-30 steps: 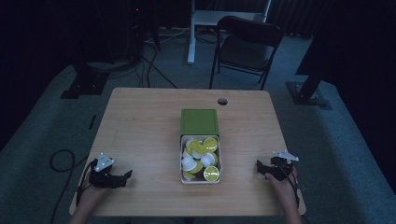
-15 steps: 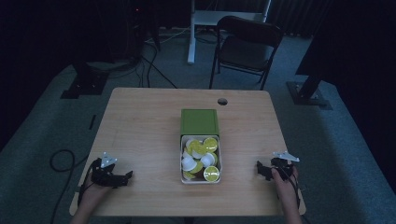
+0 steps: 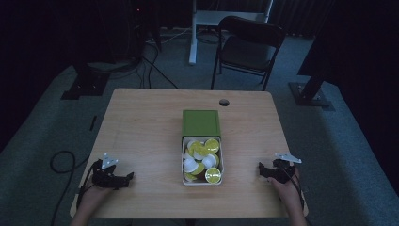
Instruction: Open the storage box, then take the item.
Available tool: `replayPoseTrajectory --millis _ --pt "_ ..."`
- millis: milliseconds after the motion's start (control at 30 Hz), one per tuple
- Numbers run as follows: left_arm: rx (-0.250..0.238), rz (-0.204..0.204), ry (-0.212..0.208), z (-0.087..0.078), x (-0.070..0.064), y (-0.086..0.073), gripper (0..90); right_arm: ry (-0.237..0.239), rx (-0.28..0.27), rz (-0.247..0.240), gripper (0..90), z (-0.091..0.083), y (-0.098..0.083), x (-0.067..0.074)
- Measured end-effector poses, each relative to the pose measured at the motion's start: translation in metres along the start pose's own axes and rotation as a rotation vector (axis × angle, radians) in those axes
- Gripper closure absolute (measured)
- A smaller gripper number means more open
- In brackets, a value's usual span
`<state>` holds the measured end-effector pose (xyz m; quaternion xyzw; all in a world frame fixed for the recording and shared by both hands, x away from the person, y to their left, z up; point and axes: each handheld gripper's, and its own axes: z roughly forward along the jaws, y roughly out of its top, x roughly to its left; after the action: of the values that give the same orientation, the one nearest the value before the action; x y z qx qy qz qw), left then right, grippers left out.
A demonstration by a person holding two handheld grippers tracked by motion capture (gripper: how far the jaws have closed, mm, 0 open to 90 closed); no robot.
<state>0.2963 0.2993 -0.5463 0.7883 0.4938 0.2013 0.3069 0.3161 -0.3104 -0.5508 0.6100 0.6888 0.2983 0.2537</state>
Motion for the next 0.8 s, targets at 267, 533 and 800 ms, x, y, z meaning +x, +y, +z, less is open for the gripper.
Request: replayPoseTrajectory --millis 267,533,800 --pt "-0.001 -0.017 0.014 0.002 -0.001 0.002 0.5 0.014 -0.005 -0.009 12.0 -0.002 -0.002 0.002" --pt "-0.001 -0.006 0.006 0.003 0.000 0.003 0.5 0.056 -0.001 0.022 12.0 -0.007 -0.001 0.011" --pt "-0.002 0.002 -0.003 0.003 0.001 0.004 0.5 0.075 -0.017 0.026 12.0 -0.019 0.009 0.022"
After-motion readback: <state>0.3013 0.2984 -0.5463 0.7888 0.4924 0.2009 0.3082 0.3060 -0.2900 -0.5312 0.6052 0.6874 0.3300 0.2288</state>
